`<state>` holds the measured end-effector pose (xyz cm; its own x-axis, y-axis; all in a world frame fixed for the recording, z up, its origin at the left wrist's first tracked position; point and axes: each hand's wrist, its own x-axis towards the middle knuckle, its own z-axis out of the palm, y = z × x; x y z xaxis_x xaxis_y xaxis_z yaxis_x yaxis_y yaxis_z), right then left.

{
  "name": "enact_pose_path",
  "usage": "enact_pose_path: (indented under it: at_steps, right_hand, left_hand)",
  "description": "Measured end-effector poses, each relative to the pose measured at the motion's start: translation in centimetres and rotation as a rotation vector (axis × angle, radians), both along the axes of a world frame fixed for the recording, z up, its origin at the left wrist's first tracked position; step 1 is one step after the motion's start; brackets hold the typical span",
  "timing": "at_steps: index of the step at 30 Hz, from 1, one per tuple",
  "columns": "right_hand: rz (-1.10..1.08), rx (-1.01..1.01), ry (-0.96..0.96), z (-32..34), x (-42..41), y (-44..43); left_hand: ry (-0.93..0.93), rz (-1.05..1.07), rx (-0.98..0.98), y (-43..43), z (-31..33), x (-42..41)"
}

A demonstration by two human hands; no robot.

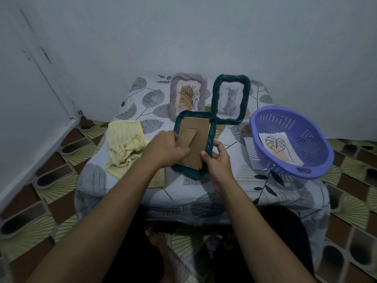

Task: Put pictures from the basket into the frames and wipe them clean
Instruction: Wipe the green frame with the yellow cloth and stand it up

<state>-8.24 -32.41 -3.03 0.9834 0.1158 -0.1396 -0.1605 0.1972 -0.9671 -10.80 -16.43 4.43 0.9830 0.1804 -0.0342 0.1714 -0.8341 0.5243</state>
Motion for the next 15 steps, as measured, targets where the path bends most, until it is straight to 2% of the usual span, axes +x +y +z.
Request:
enact_pose_path:
  at_steps: [5, 11, 15]
  right_hand:
    - [0.006, -0.009, -0.056, 0.5, 0.1, -0.2]
    - [0.026, -0.074, -0.115, 0.9, 0.0, -0.6]
    - [0.045, 0.022, -0.036, 1.8, -0.7, -1.6]
  left_hand:
    - [0.107, -0.053, 0.0, 0.8, 3.0, 0.0]
    - [0.076, -0.031, -0.141, 1.0, 3.3, -0.5]
    - [0.103, -0.017, -0.311, 1.2, 3.2, -1.1]
